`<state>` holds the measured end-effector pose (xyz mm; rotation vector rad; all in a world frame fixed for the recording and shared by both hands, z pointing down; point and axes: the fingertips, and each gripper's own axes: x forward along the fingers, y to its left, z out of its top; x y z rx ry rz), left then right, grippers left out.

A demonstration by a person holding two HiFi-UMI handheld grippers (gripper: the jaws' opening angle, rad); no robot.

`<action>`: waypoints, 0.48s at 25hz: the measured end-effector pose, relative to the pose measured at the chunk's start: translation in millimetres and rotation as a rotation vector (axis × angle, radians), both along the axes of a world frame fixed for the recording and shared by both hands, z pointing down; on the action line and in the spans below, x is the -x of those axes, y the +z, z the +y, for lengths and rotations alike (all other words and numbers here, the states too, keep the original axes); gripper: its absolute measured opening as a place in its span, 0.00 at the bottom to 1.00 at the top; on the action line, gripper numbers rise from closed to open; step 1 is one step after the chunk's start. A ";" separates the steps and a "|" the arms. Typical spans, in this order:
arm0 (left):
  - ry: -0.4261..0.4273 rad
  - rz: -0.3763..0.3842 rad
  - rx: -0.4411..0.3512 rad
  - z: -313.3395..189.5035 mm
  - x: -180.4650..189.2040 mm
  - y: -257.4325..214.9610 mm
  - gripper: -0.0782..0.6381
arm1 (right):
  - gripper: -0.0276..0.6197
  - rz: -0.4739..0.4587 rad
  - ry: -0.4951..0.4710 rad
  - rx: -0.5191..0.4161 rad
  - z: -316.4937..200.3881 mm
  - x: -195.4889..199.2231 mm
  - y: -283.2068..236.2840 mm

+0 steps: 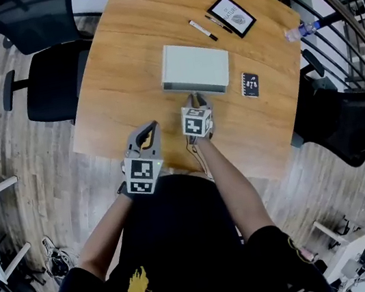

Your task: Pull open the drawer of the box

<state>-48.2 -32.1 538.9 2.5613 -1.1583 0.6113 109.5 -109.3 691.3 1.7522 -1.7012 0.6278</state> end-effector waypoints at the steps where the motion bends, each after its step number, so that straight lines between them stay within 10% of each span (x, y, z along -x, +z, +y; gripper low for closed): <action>1: -0.004 0.003 0.006 1.5 0.5 0.0 0.12 | 0.14 -0.001 0.003 0.001 1.5 0.2 -0.1; 12: -0.008 -0.007 0.022 9.9 11.5 -2.4 0.12 | 0.15 -0.011 -0.001 0.007 9.7 4.8 -2.8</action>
